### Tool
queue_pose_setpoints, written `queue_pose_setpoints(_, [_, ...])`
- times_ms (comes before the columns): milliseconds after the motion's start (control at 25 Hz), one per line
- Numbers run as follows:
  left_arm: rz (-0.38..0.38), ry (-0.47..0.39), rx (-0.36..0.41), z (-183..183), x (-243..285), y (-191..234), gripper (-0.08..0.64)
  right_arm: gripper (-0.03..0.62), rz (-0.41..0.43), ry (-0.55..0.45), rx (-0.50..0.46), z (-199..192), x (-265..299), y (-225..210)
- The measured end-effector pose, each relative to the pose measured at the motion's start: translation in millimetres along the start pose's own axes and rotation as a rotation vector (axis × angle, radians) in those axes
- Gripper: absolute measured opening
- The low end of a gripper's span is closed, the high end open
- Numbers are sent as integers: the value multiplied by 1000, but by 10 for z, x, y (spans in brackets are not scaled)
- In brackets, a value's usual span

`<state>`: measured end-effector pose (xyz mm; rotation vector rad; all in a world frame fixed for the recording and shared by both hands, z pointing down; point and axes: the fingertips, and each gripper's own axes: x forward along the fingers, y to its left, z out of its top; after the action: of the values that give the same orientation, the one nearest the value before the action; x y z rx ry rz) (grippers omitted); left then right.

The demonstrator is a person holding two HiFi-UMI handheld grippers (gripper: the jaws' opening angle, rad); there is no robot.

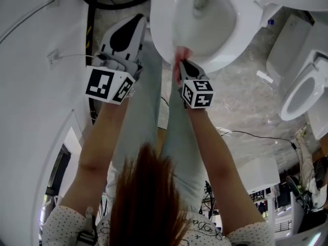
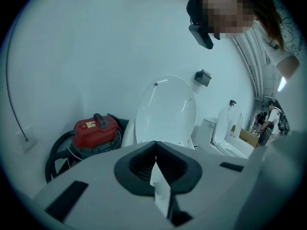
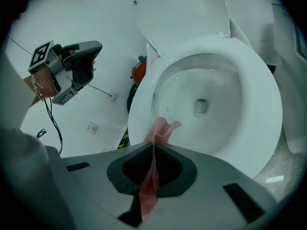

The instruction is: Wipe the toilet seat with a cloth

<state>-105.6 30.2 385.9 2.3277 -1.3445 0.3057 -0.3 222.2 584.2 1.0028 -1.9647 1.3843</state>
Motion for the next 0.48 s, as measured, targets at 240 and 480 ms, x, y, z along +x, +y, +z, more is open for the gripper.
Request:
queue_pose_setpoints(240, [-16,4,6,44,41,108,5,21,13,7,-31,-12,131,232])
queue_pose_setpoints(480, [-22,15,5,47,66,217,5,21,2,-16,-5,34,178,268])
